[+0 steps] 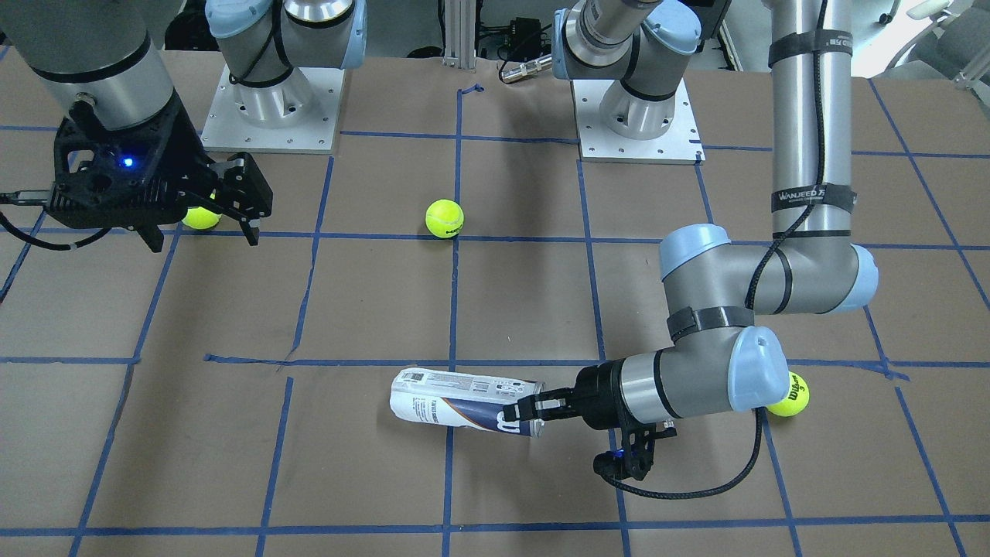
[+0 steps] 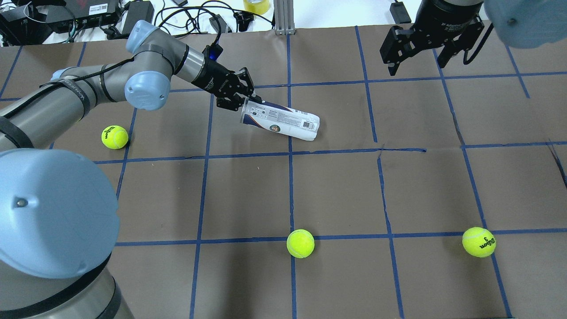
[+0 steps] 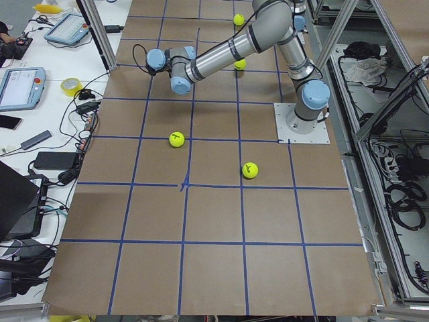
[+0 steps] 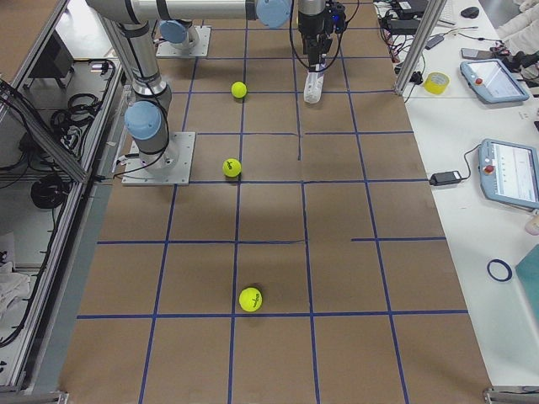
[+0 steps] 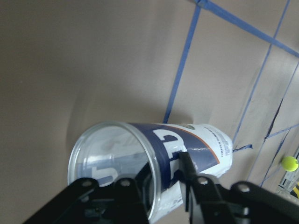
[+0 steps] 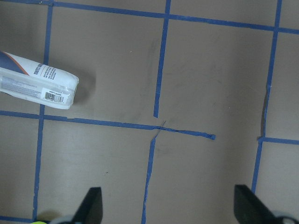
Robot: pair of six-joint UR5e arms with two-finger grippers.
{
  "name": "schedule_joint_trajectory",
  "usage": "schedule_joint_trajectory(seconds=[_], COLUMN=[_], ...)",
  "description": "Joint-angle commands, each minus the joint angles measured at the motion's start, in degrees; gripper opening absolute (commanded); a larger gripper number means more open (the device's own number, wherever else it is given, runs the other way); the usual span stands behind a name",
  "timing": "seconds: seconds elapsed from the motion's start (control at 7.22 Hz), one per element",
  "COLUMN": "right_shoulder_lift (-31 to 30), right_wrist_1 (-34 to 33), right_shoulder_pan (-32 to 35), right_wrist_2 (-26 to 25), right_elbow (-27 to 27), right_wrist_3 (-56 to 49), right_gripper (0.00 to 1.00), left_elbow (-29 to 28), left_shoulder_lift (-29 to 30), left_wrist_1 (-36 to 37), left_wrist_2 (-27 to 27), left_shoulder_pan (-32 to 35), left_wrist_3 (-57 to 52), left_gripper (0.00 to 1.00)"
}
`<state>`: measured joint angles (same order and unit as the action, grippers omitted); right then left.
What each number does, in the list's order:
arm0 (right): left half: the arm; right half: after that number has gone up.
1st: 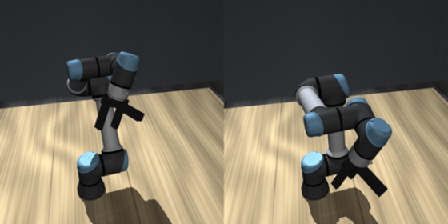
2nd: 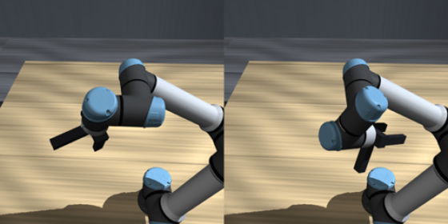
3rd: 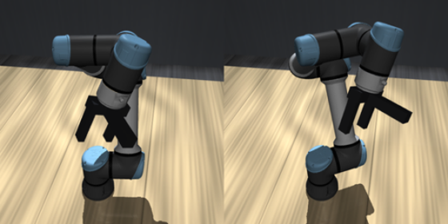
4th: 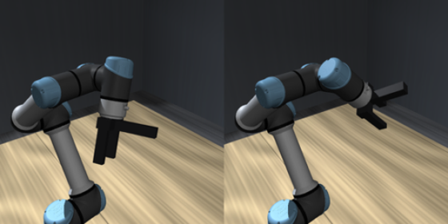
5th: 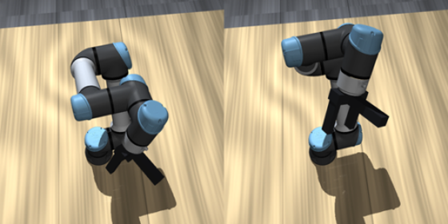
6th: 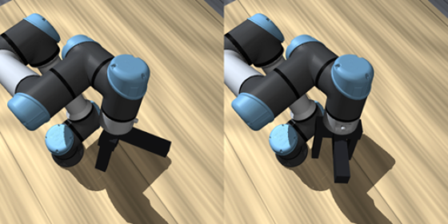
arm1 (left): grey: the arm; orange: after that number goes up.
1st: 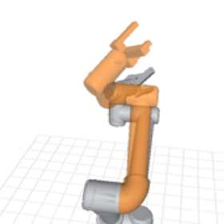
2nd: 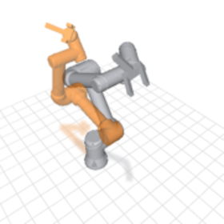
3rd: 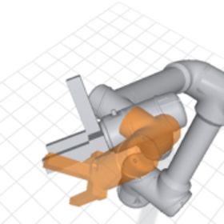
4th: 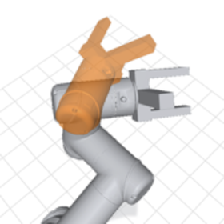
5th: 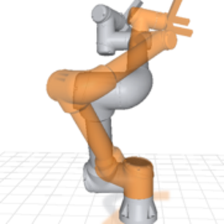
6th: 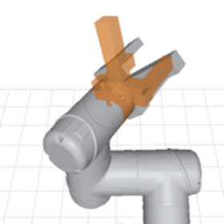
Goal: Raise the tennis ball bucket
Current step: 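Lift the can's open end with the left gripper, rotating it upright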
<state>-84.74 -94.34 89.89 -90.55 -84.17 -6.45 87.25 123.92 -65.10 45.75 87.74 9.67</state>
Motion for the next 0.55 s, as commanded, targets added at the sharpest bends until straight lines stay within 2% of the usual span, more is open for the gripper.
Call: schedule_joint_trajectory(seconds=[0.0,0.28,0.42], right_shoulder_lift=[-0.34,-1.3,-1.74], right_wrist_1=[0.11,0.21,0.3], right_shoulder_pan=[0.02,0.72,0.81], right_wrist_2=[-0.15,0.63,0.64], right_elbow=[-0.47,-0.56,-0.56], right_wrist_3=[0.47,8.95,9.43], right_gripper=[1.0,1.0,1.0], left_elbow=[-0.67,-0.85,-1.11], left_shoulder_lift=[-3.85,-7.8,-10.17], left_wrist_1=[0.59,0.59,0.76], left_wrist_2=[-1.62,-1.02,2.03], left_shoulder_pan=[1.99,3.4,3.93], left_wrist_3=[4.3,7.8,9.47], left_gripper=[0.0,0.0,0.0])
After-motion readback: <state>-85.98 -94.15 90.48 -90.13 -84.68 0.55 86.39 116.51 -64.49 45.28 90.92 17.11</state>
